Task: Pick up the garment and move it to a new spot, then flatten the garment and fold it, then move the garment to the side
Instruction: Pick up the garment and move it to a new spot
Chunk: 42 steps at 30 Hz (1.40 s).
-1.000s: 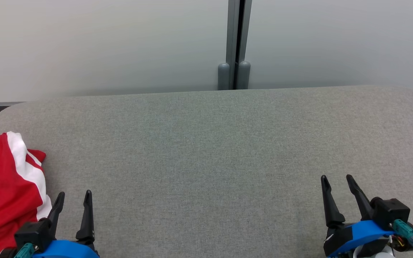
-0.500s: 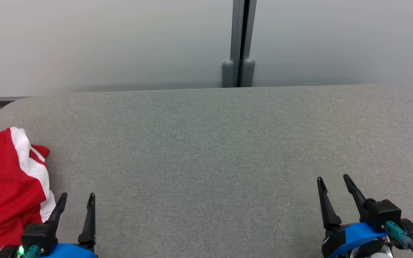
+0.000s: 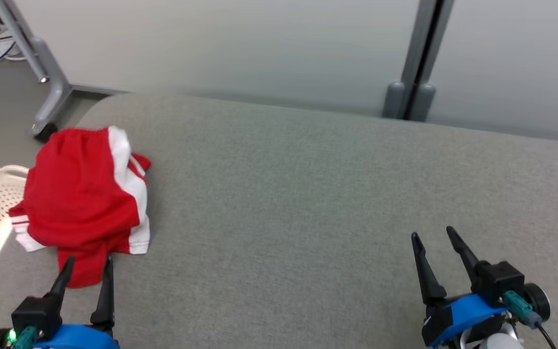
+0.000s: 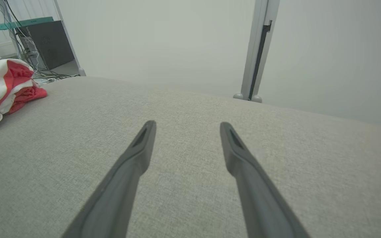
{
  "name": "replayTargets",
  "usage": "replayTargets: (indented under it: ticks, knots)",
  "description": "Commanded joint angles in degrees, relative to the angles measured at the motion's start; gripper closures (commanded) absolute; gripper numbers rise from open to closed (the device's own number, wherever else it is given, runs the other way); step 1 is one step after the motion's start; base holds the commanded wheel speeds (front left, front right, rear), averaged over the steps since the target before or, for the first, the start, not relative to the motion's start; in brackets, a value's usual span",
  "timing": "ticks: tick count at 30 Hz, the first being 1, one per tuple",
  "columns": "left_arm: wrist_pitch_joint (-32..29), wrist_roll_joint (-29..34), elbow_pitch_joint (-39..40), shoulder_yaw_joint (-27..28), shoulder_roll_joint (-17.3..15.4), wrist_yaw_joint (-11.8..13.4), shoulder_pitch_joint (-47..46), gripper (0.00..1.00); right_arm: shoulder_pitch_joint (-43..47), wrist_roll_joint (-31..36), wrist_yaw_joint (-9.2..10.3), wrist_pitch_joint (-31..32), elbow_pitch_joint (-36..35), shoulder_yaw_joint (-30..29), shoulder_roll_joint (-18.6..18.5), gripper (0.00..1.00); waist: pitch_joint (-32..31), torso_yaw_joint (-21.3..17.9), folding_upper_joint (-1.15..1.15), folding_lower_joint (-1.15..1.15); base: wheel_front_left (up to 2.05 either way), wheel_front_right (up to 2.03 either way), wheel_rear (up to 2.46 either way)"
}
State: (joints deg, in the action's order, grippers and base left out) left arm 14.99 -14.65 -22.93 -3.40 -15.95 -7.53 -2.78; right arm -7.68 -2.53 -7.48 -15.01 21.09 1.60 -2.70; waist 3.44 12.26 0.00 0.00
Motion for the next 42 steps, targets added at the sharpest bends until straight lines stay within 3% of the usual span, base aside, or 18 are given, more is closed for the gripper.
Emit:
replayTargets:
  ticks: [1, 9, 18, 30, 42]
  knots:
    - [0.28, -0.29, -0.42, -0.11, -0.20, 0.08, -0.95, 0.00, -0.88, -0.24, -0.03, -0.26, 0.30, 0.31, -0.33, 0.00, 1.43, 3.01, 0.00, 0.00, 0.00, 0.00, 0.00]
    - [0.29, -0.82, -2.17, 0.15, -0.02, 0.08, -1.16, 0.00, -2.19, -0.52, -0.02, -0.25, 2.55, 2.48, -0.33, 0.00, 1.17, 11.45, 0.00, 0.00, 0.00, 0.00, 0.00]
    - [0.28, -1.13, -3.55, 1.04, -0.32, 0.08, -0.73, 0.00, -3.62, -0.75, -0.02, -0.25, 4.47, 5.81, -0.38, 0.00, 1.16, 18.07, 0.00, 0.00, 0.00, 0.00, 0.00]
    - [0.28, -5.86, -4.94, -0.08, -1.83, 0.09, -3.28, 0.00, -5.41, 0.52, -0.02, -0.25, 5.42, 8.40, -0.41, 0.00, 4.09, 17.06, 0.00, 0.00, 0.00, 0.00, 0.00]
    - [0.24, -18.40, -5.31, -4.20, -9.39, 0.09, -15.10, 0.00, -9.44, 5.55, -0.02, -0.25, 1.98, 10.18, -0.30, 0.00, 15.50, 9.83, 0.00, 0.00, 0.00, 0.00, 0.00]
